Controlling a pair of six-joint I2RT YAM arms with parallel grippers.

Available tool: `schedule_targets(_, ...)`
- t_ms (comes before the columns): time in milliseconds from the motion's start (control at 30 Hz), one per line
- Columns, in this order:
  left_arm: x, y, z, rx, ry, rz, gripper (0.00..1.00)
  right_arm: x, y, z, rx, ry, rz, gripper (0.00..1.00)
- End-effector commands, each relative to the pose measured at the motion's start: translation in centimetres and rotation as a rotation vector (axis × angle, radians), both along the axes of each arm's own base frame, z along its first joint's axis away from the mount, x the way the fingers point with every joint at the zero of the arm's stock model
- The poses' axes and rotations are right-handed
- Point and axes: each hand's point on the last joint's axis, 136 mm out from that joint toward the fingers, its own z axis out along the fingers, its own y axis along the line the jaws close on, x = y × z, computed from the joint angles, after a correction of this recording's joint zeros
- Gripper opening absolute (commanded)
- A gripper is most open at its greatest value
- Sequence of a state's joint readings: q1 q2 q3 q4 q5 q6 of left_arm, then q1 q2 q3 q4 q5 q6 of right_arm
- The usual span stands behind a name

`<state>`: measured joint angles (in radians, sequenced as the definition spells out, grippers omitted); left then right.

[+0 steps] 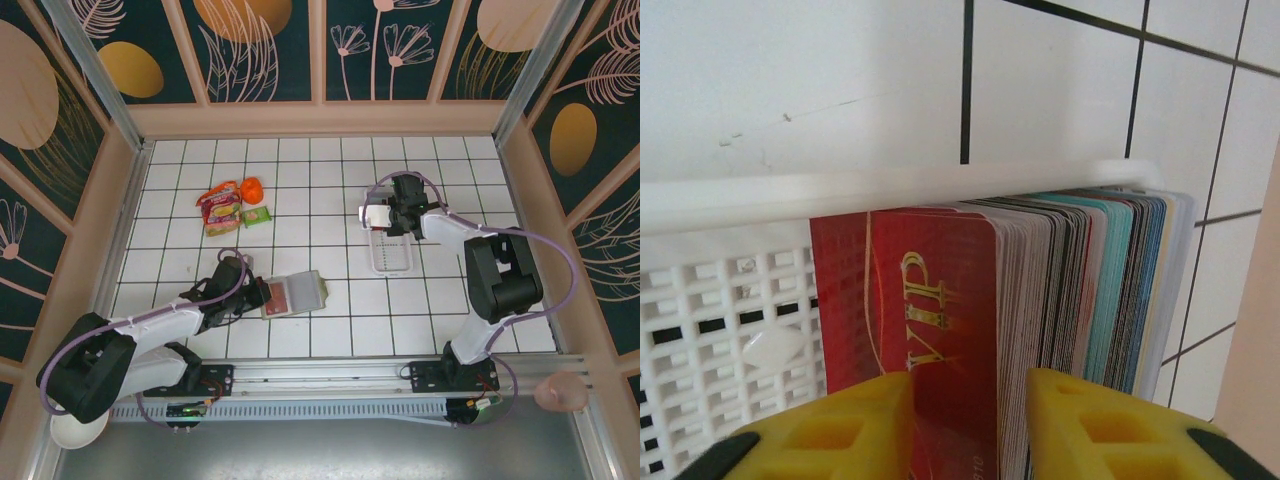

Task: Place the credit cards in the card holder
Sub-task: Pick up the credit card from the storage box.

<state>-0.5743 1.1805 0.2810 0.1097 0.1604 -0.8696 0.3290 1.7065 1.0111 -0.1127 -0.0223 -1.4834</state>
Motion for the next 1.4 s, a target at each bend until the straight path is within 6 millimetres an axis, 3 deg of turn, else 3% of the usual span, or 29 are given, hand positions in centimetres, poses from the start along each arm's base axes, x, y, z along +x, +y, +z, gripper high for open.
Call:
schedule_targets(0, -2.6, 1.8, -2.8, 0.068, 0.123, 0.012, 0.0, 1.3, 0.0, 3.0, 0.012, -0.092, -0.008, 0.3)
schedule_targets(333, -2.6, 1.8, -2.7, 0.065, 0.12, 0.017, 0.0, 1.1, -0.2, 3.4, 0.016, -0.101, -0.011, 0.29)
schedule_targets(833, -2.8, 1.8, -2.9, 0.063, 0.122, 0.014, 0.0, 0.6, -0.4, 3.4, 0.016, -0.094, -0.015, 0.09)
schedule_targets(1033, -2.7, 1.8, -2.9, 0.062, 0.12, 0.015, 0.0, -1.3, 0.0, 3.3, 0.052, -0.005, -0.003, 0.0)
schedule_targets(1267, -2.7, 1.7, -2.9, 0.065, 0.119, 0.007, 0.0, -4.8, 1.9, 5.9, 0.178, 0.099, -0.035, 0.0)
schedule_targets(1367, -2.7, 1.8, -3.0, 0.068, 0.116, 0.009, 0.0, -5.7, 3.1, 9.2, 0.328, 0.056, -0.109, 0.0)
